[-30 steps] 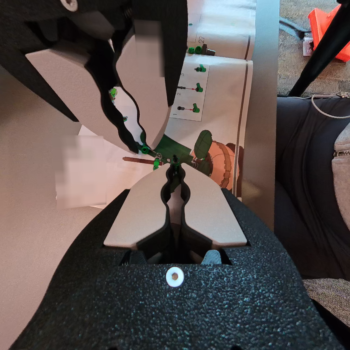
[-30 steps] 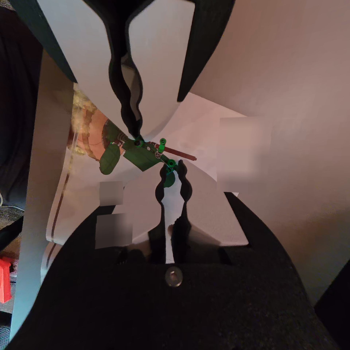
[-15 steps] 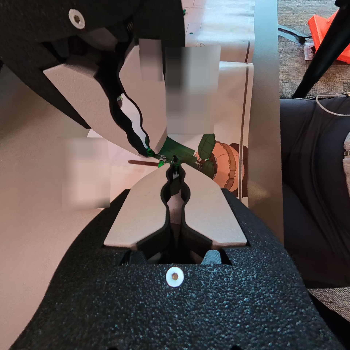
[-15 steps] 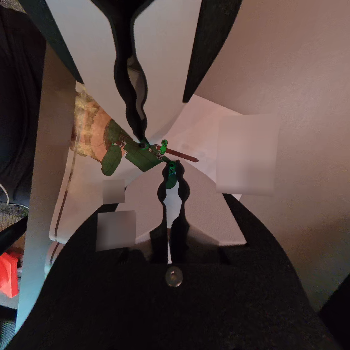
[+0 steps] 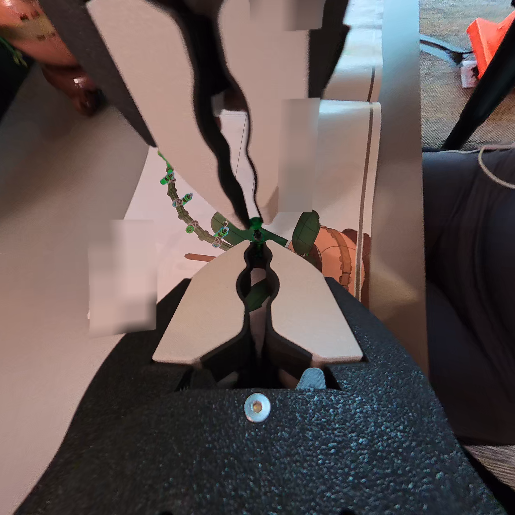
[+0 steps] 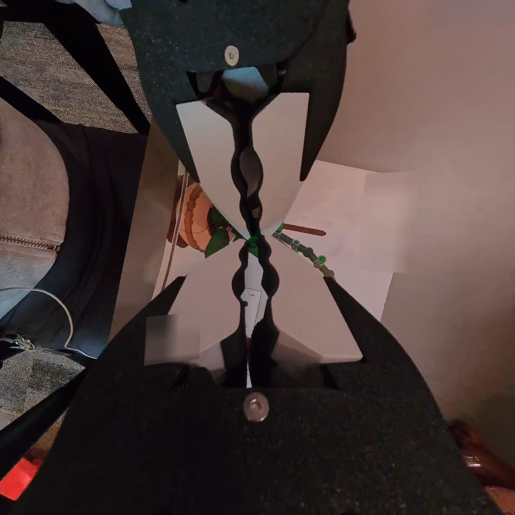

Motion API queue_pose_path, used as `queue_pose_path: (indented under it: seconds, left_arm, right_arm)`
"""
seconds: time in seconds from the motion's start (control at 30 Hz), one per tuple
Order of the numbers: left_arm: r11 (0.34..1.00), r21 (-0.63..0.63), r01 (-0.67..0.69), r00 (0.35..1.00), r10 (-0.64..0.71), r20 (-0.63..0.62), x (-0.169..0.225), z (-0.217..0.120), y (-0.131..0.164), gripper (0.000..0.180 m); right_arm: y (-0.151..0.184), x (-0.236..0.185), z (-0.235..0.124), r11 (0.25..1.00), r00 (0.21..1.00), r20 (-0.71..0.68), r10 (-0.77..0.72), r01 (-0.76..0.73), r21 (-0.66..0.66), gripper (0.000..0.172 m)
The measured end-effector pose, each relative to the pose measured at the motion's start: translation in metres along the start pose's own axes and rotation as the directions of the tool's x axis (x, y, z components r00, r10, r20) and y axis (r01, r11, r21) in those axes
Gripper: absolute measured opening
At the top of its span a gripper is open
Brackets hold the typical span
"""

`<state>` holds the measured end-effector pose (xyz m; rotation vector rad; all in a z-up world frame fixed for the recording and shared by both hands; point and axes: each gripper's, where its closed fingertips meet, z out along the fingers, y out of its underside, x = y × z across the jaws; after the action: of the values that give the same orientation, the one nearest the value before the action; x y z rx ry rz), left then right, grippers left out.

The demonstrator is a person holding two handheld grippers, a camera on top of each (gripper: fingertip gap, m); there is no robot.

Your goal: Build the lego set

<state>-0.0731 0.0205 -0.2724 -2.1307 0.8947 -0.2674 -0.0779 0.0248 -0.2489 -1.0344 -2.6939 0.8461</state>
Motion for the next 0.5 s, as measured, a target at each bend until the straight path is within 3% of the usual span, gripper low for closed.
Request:
queue_pose_path:
  seconds: [0.5]
  left_arm:
    - [0.997, -0.049, 0.056, 0.998, -0.055, 0.014, 0.0012, 0.0012, 0.0006, 0.004]
  right_arm:
    - [0.0025, 0.0037, 0.0028, 0.997, 1.0, -0.029, 0.0, -0.002, -0.073, 0.006]
